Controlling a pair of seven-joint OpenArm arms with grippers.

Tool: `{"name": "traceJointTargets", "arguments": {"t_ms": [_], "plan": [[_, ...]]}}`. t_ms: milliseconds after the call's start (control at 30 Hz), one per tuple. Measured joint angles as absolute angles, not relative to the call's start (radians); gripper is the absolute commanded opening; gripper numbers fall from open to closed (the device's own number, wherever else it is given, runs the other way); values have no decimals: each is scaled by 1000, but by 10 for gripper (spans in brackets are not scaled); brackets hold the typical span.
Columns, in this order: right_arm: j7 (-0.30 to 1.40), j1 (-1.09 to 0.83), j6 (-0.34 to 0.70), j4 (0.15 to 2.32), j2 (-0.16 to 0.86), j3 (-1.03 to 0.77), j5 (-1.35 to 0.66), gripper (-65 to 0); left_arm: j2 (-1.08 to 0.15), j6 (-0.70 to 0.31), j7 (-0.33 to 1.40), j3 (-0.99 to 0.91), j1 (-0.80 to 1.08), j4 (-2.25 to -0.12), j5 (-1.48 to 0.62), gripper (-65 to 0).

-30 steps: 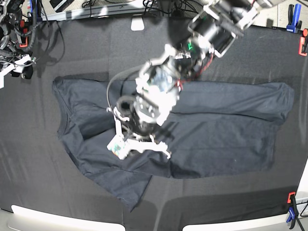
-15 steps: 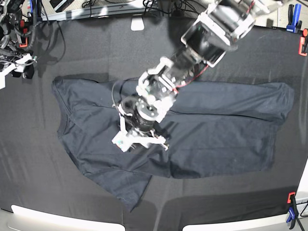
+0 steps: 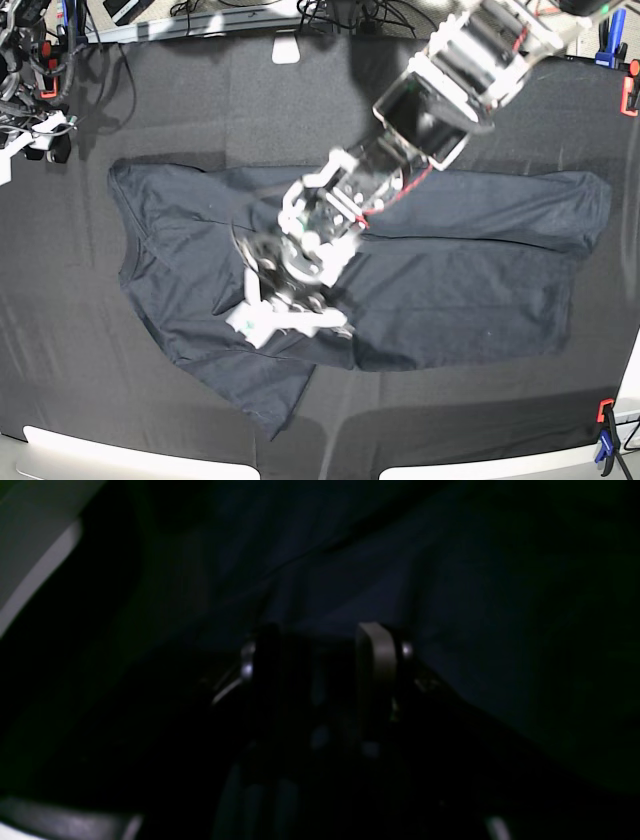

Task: Layout the t-shirt on the table in an organized manner, then fold the t-shirt properly

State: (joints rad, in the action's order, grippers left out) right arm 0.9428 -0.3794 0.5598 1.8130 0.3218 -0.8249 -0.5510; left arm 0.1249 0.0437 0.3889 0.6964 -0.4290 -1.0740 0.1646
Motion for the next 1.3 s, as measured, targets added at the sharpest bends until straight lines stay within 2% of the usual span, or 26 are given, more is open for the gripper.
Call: {"name": "traceJointTargets", "arguments": {"t_ms": [100,200,300,433,800,1033,1167,1300], "plan": [[943,-380,560,1813,322,-825,-551,-385,133,-67,364,744,-435,-1092,162,-419],[943,-380,560,1813,322,-825,-551,-385,135,-91,367,815,-432,-1086,223,-419],[943,-380,560,1813,322,-825,-551,-385,133,-87,367,867,-427,-1083,339,-420],[943,-380,560,1813,322,-825,-551,-385,133,26,376,867,-437,-1083,405,-420],[955,-380,560,1813,322,-825,-551,-385,133,24,389,869,-524,-879,410,-420],[955,-380,560,1813,322,-825,-551,-385,136,23,298,869,-537,-789,409,-420],[955,-380,560,1813,322,-825,-551,-385,133,23,287,869,-538,-774,409,-439],[955,-380,560,1813,322,-825,-551,-385,134,23,224,869,-538,-774,410,-507]]}}
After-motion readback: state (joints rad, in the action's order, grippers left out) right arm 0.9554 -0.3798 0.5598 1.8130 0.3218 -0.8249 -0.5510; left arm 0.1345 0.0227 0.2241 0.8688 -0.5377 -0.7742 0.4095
